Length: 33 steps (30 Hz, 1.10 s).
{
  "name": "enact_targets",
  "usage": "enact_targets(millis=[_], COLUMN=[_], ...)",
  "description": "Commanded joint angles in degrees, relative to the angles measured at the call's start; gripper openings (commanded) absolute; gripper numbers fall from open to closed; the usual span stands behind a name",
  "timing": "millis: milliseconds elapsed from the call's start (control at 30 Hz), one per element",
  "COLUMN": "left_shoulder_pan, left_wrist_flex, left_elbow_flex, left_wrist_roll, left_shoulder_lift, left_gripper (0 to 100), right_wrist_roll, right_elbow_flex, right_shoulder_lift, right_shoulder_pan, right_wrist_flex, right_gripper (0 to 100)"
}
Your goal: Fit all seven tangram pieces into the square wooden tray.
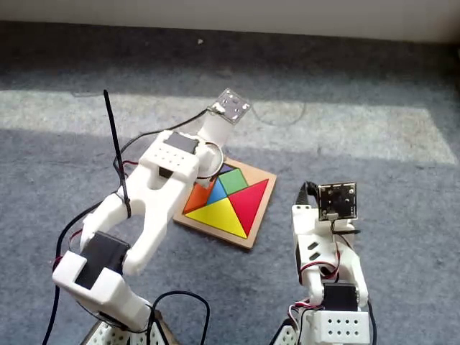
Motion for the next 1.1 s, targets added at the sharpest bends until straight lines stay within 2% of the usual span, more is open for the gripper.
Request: enact_targets(millis=[0, 267, 567, 867, 1067], left_shoulder_pan=[0.57, 1.71, 3.38, 7.60, 2.95], left_wrist_flex=[-1.14, -2.55, -2.11, 1.93, 1.85], left_elbow_flex=[-0.75, -0.04, -4.97, -4.62, -4.53], left_wrist_roll=[-0.26, -0.44, -0.53, -0.44, -0.26], left_shoulder_lift=[-2.68, -1.36, 7.87, 4.53, -1.80], left_gripper=[1, 1, 1, 1, 1], right_wrist_roll=[0.62, 0.62, 0.62, 0.62, 0.62], right_elbow_flex=[0.66, 0.66, 0.66, 0.66, 0.66], right_shoulder_lift=[-0.84, -0.84, -0.84, -0.84, -0.84], right_shoulder_pan=[-0.57, -0.57, -0.57, -0.57, -0.57], right_wrist_flex=[-1.80, -1.80, -1.80, -1.80, -1.80], right_gripper=[2.0, 2.0, 2.0, 2.0, 2.0])
